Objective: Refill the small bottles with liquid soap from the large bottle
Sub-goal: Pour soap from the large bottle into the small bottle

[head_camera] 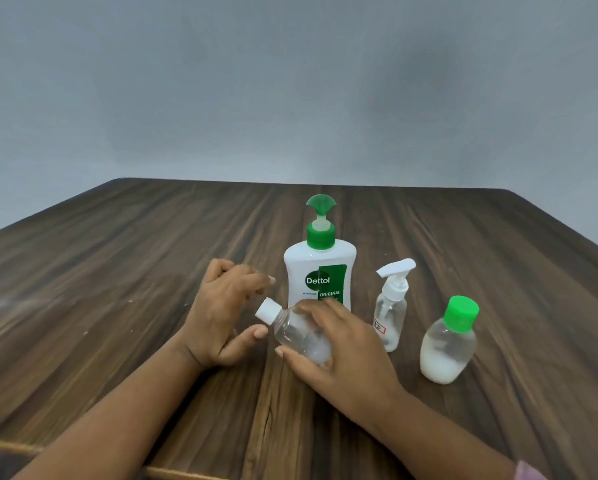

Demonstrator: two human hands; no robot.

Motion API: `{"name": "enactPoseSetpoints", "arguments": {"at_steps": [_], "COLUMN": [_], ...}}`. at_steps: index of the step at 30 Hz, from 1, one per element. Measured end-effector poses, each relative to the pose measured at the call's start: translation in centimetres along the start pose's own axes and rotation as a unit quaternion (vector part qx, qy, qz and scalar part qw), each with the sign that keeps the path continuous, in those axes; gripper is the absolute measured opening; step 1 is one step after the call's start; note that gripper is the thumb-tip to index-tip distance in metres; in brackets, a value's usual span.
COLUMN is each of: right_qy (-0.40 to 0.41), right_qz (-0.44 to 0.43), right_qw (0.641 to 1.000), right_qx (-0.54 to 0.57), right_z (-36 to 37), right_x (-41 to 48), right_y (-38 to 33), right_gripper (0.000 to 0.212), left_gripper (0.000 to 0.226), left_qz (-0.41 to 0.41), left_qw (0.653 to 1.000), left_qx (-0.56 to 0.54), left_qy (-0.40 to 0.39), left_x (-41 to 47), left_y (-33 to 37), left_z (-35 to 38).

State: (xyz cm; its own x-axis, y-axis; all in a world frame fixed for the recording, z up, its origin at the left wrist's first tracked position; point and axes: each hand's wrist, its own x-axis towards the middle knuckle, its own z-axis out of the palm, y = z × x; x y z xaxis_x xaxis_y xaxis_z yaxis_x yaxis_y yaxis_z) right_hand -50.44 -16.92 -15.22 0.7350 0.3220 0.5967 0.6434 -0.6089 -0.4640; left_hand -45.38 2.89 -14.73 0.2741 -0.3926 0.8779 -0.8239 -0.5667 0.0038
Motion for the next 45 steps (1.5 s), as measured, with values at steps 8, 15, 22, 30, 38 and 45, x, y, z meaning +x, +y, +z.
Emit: {"name": "enactPoseSetpoints", "arguments": {"at_steps": [8, 15, 22, 30, 38, 45], "right_qy": [-0.036, -0.014, -0.011, 0.015, 0.175, 0.104], "right_qz": [-0.002, 0.033, -0.009, -0.113, -0.211, -0.163], "right_qw": [0.999, 0.999, 0.999, 0.972, 0.899, 0.967], "right_qx": [-0.009, 0.015, -0.04, -0.205, -0.342, -0.166], "right_z": [0.0, -0.2, -0.1, 0.2, 0.7, -0.1], "right_x": [-0.4, -0.1, -0.4, -0.4, -0.5, -0.9], "right_y": [-0.4, -0.1, -0.6, -1.0, -1.0, -1.1], "right_gripper": [0.049, 0.043, 0.042, 0.046, 0.03, 0.041], "left_gripper": [0.065, 0.04, 0.061, 0.052, 0.062, 0.032], "left_qz": [-0.004, 0.03, 0.004, -0.153, -0.326, -0.316], "left_qw": [0.998, 0.998, 0.995, 0.985, 0.926, 0.942], "left_qx": [0.055, 0.032, 0.073, -0.032, -0.184, -0.086], "left_qy": [-0.04, -0.055, -0.072, -0.067, 0.048, 0.069], "left_x": [-0.5, -0.1, -0.7, -1.1, -1.3, -1.1], "left_y": [0.4, 0.9, 0.4, -0.1, -0.4, -0.8], "left_z": [0.1, 0.0, -0.1, 0.3, -0.2, 0.0]}}
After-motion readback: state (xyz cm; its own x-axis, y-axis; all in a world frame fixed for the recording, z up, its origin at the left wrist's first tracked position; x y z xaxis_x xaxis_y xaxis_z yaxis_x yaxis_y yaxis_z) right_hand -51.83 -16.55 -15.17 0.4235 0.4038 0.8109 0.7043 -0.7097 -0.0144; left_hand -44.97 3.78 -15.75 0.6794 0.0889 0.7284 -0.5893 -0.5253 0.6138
